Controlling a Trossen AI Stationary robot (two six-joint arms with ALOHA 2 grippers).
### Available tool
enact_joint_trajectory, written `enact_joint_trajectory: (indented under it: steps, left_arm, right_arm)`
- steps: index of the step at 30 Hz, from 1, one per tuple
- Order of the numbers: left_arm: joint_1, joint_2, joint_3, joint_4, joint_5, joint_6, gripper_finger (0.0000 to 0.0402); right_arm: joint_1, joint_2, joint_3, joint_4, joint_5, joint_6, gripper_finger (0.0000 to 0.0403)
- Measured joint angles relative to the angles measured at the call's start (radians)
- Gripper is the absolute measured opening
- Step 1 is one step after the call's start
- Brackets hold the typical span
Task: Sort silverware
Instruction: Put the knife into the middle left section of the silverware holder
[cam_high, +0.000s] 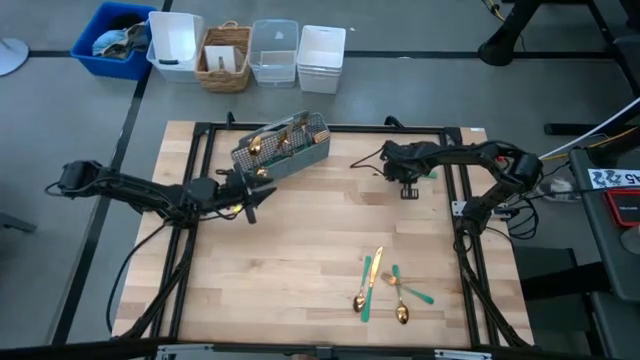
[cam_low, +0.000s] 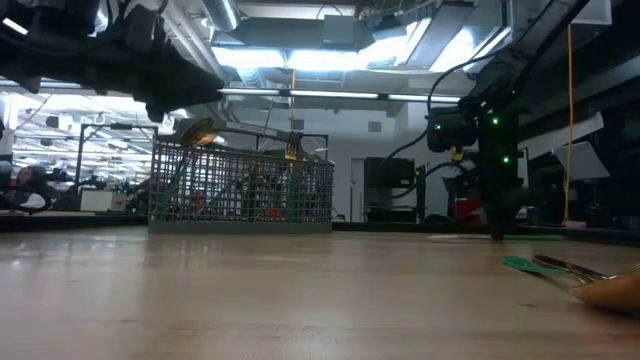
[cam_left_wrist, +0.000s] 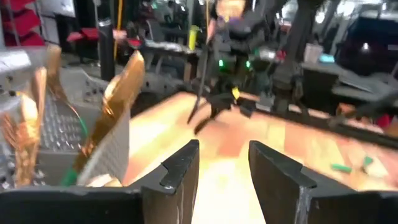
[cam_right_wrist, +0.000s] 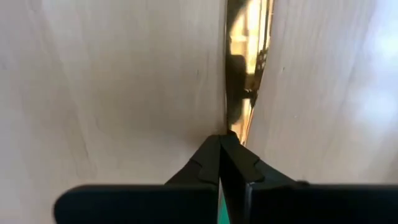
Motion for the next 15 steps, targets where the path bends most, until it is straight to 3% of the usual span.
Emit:
enact_joint_trajectory:
  steps: [15]
  left_arm:
    - [-0.049,0.053,0.0,-0.003,0.001,-0.027,0.0131]
  right_arm:
    - [0.045,0.004,0.06,-0.07,0.011,0.031,0.0011]
